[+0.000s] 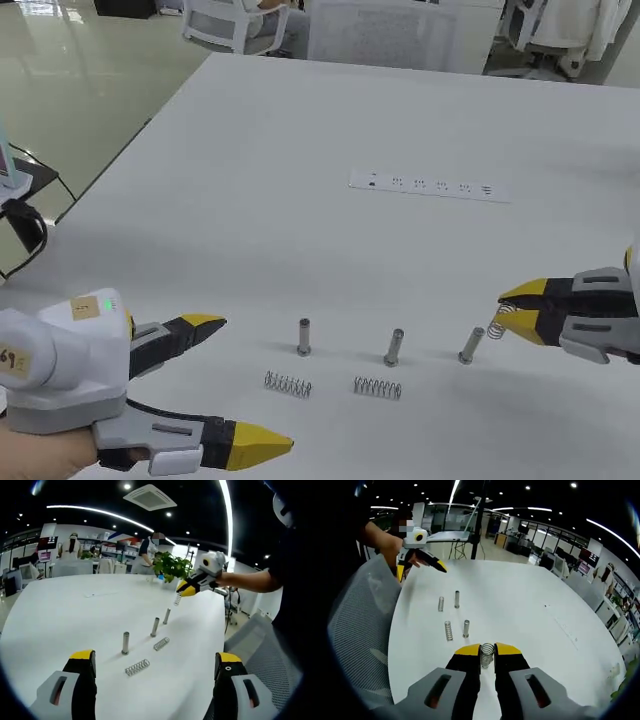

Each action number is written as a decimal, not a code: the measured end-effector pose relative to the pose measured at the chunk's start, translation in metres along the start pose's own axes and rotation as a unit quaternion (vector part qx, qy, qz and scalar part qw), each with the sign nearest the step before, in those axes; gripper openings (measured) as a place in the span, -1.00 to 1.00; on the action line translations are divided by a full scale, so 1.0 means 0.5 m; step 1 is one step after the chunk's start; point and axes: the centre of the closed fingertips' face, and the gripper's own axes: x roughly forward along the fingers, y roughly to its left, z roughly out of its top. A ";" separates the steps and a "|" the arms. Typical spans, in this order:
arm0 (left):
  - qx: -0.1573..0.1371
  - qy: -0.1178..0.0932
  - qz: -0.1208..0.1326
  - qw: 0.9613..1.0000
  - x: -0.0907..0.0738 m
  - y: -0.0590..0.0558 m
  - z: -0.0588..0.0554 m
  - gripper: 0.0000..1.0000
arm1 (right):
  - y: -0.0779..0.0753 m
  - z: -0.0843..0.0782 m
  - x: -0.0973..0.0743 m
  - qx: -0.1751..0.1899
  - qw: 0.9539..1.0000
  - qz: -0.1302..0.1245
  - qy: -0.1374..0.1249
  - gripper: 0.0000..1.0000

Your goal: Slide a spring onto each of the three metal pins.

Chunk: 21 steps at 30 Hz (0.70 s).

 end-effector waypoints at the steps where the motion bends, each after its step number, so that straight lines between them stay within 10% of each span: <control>1: 0.000 0.000 0.000 1.000 -0.001 0.000 0.000 0.92 | -0.003 0.001 0.001 0.002 1.000 -0.002 -0.001 -0.86; 21: -0.006 0.002 -0.002 1.000 -0.001 -0.002 -0.007 0.90 | -0.030 -0.008 0.023 0.031 0.999 -0.011 0.002 -0.86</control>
